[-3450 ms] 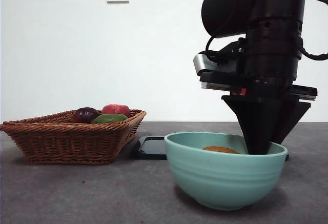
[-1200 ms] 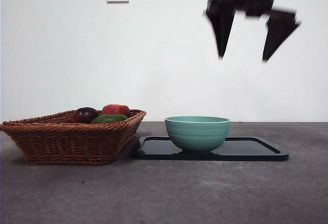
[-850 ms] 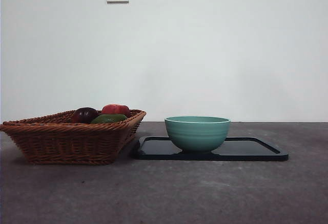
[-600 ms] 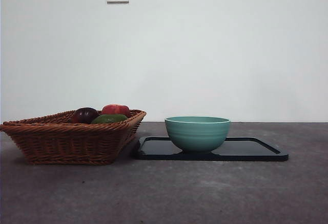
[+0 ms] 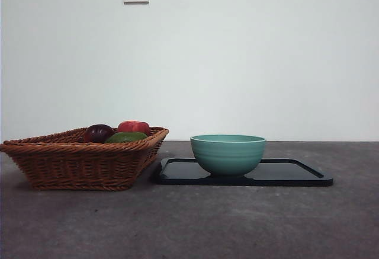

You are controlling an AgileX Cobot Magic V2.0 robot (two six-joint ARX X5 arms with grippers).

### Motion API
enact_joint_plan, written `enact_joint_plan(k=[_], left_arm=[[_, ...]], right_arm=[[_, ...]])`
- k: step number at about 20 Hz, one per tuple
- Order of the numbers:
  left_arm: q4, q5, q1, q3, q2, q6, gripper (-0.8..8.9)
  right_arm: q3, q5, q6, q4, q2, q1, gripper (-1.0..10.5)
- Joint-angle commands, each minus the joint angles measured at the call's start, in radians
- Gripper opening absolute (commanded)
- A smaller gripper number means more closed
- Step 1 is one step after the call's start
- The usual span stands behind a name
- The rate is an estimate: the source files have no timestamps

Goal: Pick up the wifruite, put it on the bowl, pick up the plate, put it on desk

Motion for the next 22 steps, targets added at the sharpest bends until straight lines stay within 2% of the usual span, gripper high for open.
enact_joint_plan(k=[1, 5, 10, 13, 22], left_arm=[[0.039, 0.0, -0.009, 0.01, 0.0, -0.002, 5.96], [0.071, 0.0, -0.009, 0.01, 0.0, -0.011, 5.93], [0.11, -0.011, -0.009, 0.01, 0.034, -0.074, 5.93], [0.18, -0.047, -0.009, 0.01, 0.105, -0.153, 5.93], [0.473, -0.052, -0.005, 0.022, 0.448, -0.187, 5.93]], right_arm=[[-0.003, -0.001, -0.007, 0.014, -0.068, 0.005, 5.9], [-0.003, 0.0, -0.007, 0.014, -0.137, 0.005, 5.9], [-0.003, -0.023, 0.0, 0.014, -0.143, 0.005, 5.9], [-0.003, -0.019, 0.0, 0.014, -0.143, 0.005, 5.9], [-0.003, -0.019, 0.0, 0.014, -0.143, 0.005, 5.9]])
